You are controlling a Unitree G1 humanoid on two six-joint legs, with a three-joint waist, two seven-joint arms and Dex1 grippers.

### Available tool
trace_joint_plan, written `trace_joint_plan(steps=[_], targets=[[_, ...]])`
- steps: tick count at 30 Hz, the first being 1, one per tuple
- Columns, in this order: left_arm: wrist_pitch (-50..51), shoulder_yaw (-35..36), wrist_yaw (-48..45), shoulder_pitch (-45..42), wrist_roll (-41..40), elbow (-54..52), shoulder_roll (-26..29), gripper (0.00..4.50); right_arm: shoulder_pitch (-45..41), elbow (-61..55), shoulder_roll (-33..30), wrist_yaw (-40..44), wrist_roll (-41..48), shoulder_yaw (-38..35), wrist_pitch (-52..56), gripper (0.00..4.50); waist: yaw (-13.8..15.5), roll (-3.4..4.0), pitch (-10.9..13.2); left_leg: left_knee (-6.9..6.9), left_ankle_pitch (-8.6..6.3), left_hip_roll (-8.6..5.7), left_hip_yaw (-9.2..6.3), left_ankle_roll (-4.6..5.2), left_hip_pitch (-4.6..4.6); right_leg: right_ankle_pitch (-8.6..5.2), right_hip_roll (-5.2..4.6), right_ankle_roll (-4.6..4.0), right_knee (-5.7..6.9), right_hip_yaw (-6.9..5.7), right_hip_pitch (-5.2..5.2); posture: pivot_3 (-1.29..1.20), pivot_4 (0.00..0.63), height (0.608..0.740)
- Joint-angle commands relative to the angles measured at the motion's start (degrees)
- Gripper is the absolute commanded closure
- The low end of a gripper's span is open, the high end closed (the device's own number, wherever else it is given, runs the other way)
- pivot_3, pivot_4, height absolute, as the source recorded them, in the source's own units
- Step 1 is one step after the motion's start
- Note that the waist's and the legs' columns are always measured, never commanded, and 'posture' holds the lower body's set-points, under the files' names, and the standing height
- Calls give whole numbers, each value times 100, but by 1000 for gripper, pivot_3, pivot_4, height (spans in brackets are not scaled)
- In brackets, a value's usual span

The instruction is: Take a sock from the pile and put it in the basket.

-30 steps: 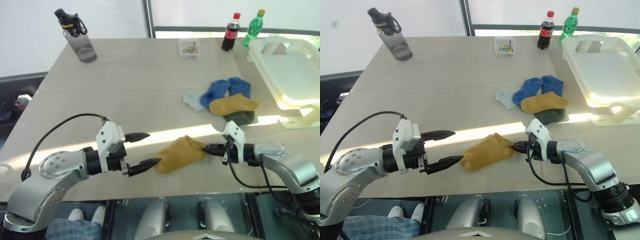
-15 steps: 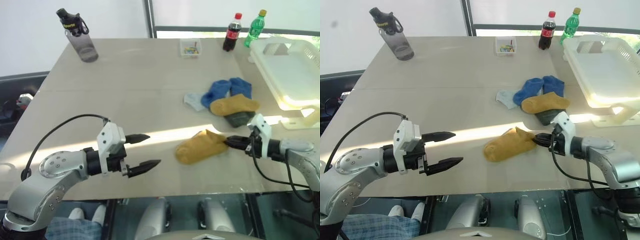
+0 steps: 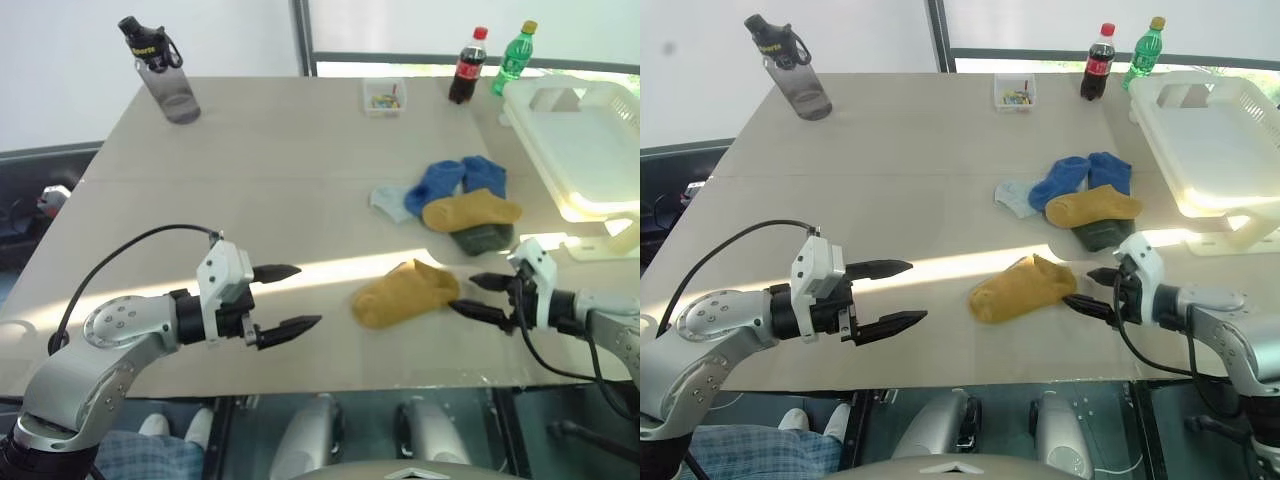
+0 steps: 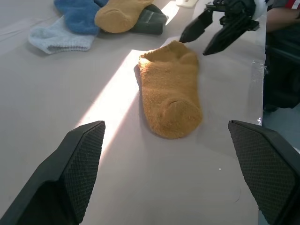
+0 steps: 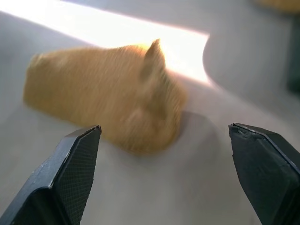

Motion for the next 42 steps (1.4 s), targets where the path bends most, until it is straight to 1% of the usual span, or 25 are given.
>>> trace_joint_plan(steps=[1,3,4,6,8,10,12,13,19,24,28,34,42], targets=[[-147,-55,-48,-94,83,12,-2,0,-326,162,267,-211,-337,113,-460,15,0,-2,-1,0,0,0,0,0,0,0,1,0,0,-1,0,0,150,740],[-162,-68,-55,-96,97,12,-8,0,-430,256,424,-236,-459,216,-595,15,0,-2,-1,0,0,-1,1,0,0,0,1,0,0,0,0,0,150,740],[-168,-71,-58,-95,105,12,-11,0,-443,289,458,-215,-546,276,-667,538,3,-1,0,0,0,-1,1,0,0,0,2,0,0,-1,0,0,150,740],[-175,-65,-57,-79,113,5,-15,0,-388,335,402,-153,-736,412,-760,1317,15,-1,0,0,0,-1,0,-1,-1,0,2,0,-1,-2,-1,0,150,740],[-184,-63,-53,-53,120,-3,-19,0,-308,333,332,-77,-832,472,-806,2245,16,-1,0,0,0,-2,0,-1,-3,0,2,0,-3,-3,0,0,150,740],[-188,-65,-44,-30,121,-20,-26,0,-244,275,322,-34,-777,408,-753,3089,10,-1,0,0,0,-3,0,-1,-3,0,0,0,-4,-2,0,0,150,740],[-195,-67,-39,-17,122,-23,-32,0,-192,201,326,-23,-692,302,-670,4114,6,-1,0,0,0,-2,0,-1,-2,0,1,0,-3,-2,0,0,150,740],[-199,-70,-38,-15,123,-17,-37,0,-151,151,309,-15,-643,242,-616,4442,5,-1,0,0,0,-1,0,-1,-2,0,2,0,-2,-2,0,0,150,740],[-254,-143,-57,-36,169,45,-69,0,189,-189,199,-73,-414,-42,-341,4442,8,-1,-1,0,0,0,0,0,-1,0,2,0,0,-1,1,0,150,740],[-298,-197,-101,-91,188,113,-67,0,455,-661,273,-279,-93,-277,59,4442,9,-1,-1,0,0,0,0,0,-1,0,2,0,0,-1,1,0,150,740],[-326,-231,-167,-125,214,163,-58,0,471,-835,435,-510,-7,-227,193,4442,1,-1,-1,0,0,0,0,0,1,0,2,0,1,0,1,0,150,740],[-348,-257,-237,-212,237,240,-37,0,360,-1037,922,-894,95,26,411,4442,1,-1,-1,0,0,1,0,0,1,0,4,0,2,0,1,0,150,740],[-405,-204,-199,-188,312,268,-60,0,286,-1201,873,-1074,231,-24,707,4442,3,-1,-1,0,0,-1,0,0,2,0,4,0,3,-1,1,0,150,740]])
